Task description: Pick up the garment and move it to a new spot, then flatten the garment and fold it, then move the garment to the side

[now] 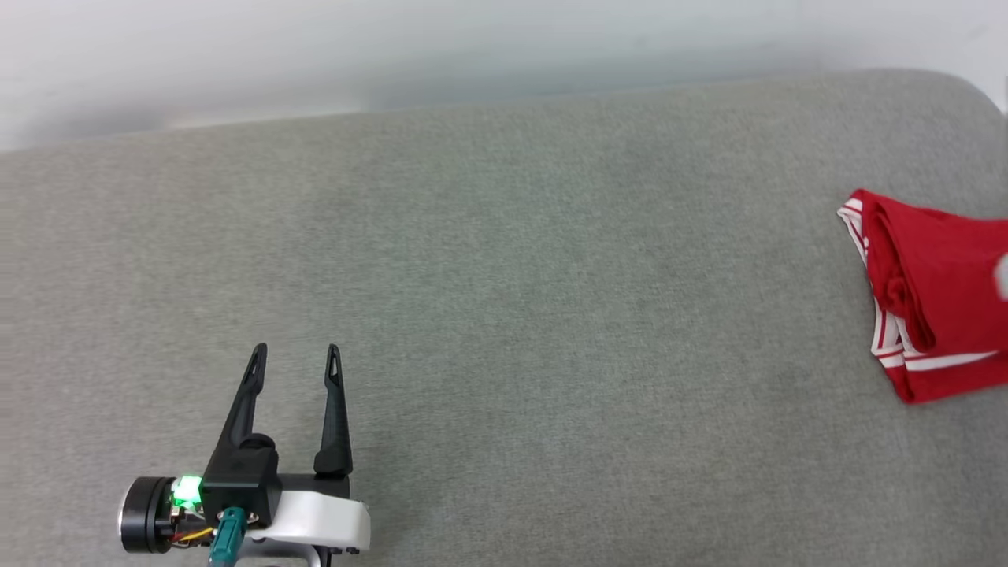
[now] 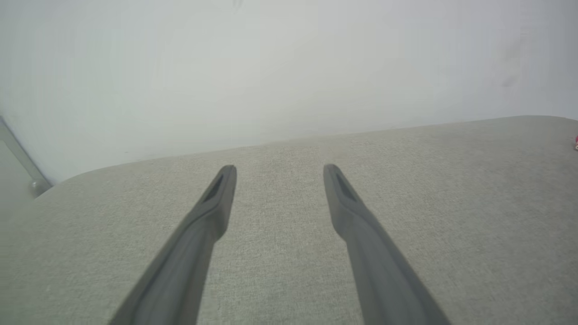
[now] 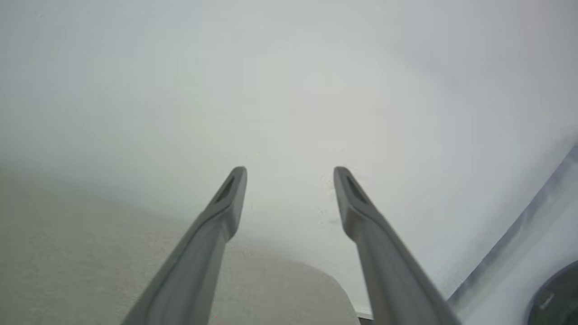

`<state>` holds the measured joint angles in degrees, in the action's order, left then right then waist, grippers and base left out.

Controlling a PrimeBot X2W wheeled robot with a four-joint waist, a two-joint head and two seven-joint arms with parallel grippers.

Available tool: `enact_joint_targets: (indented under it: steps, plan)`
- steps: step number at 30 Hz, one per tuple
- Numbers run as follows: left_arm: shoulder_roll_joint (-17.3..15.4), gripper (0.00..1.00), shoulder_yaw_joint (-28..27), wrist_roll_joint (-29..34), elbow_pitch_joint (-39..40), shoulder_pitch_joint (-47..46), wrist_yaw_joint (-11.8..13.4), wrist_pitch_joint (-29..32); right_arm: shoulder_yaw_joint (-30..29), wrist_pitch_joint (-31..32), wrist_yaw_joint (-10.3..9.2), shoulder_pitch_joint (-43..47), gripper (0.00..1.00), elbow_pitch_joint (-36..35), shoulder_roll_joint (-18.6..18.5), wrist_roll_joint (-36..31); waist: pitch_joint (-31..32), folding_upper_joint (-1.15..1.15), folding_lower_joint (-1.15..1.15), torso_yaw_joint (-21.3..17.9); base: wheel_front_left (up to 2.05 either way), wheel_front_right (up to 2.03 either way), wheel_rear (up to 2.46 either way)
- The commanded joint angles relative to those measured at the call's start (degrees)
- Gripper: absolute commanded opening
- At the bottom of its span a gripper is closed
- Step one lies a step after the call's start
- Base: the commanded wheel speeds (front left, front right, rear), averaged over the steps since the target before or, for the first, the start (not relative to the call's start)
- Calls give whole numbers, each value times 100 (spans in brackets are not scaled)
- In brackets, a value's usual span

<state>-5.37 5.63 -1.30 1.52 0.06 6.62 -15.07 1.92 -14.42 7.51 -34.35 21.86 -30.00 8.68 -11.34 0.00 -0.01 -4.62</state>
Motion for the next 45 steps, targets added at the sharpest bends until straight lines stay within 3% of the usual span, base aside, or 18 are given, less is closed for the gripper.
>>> enact_joint_targets:
  steps: [1,7,15,30,45]
  plan:
    - [14,100,11,-24,-8,85,12,-12,-123,-51,-4,281,100,-303,275,-100,175,0,1,162,0,0,0]
    - [79,100,29,-35,-59,209,-13,-12,-422,-70,-5,1245,100,-1518,1286,-336,428,0,1,392,0,0,0]
    - [122,100,-22,-52,-132,292,-74,-12,-384,-73,-4,2326,100,-1969,2172,-241,681,0,1,630,0,0,0]
    - [183,100,-39,-105,-275,527,-155,-12,-342,-75,-3,3668,100,-2096,2669,-263,1023,0,1,808,0,0,0]
    - [221,100,-171,-134,-271,757,-306,-12,-546,-75,-3,4127,100,-2210,2725,-123,1134,0,1,749,0,0,0]
